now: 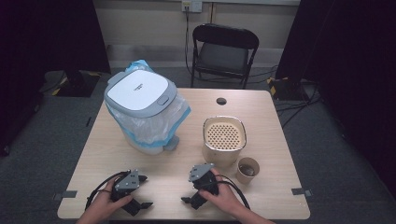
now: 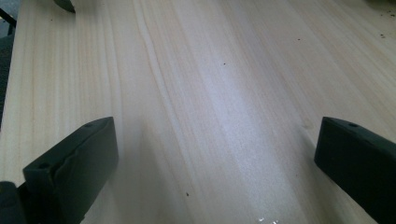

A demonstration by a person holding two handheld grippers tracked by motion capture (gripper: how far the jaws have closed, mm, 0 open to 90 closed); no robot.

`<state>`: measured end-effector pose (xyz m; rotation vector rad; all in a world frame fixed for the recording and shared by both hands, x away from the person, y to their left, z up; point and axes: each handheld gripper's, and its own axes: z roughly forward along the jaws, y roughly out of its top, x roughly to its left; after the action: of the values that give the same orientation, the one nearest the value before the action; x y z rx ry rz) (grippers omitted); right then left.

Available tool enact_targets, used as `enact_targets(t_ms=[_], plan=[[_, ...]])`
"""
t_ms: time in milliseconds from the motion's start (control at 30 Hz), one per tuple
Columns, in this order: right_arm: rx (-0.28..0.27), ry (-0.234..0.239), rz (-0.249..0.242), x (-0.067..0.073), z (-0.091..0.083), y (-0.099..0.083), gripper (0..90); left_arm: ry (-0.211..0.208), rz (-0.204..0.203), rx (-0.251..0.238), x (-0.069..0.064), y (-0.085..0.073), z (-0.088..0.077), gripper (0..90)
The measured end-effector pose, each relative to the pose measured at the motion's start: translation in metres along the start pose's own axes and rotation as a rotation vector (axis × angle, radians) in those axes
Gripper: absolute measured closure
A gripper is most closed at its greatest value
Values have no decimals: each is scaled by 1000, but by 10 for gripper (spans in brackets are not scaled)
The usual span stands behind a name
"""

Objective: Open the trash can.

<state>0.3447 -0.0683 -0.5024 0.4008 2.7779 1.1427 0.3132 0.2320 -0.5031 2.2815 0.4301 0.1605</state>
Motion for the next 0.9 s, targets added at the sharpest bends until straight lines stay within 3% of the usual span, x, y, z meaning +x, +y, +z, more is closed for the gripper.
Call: enact_targets(t_ms=[167, 300, 367, 600, 900], plan=[[29, 24, -23, -1, -2, 2, 8, -5, 2, 3, 0, 0, 0, 44], [45, 51, -47, -2, -7, 7, 191, -4, 2, 6, 0, 0, 0, 44], [46, 83, -40, -3, -11, 11, 147, -6, 0, 4, 0, 0, 0, 44], [81, 114, -37, -5, -31, 33, 183, -9, 3, 4, 0, 0, 0, 42], [44, 126, -26, -18, -60, 64, 191, -3, 3, 5, 0, 0, 0, 42]])
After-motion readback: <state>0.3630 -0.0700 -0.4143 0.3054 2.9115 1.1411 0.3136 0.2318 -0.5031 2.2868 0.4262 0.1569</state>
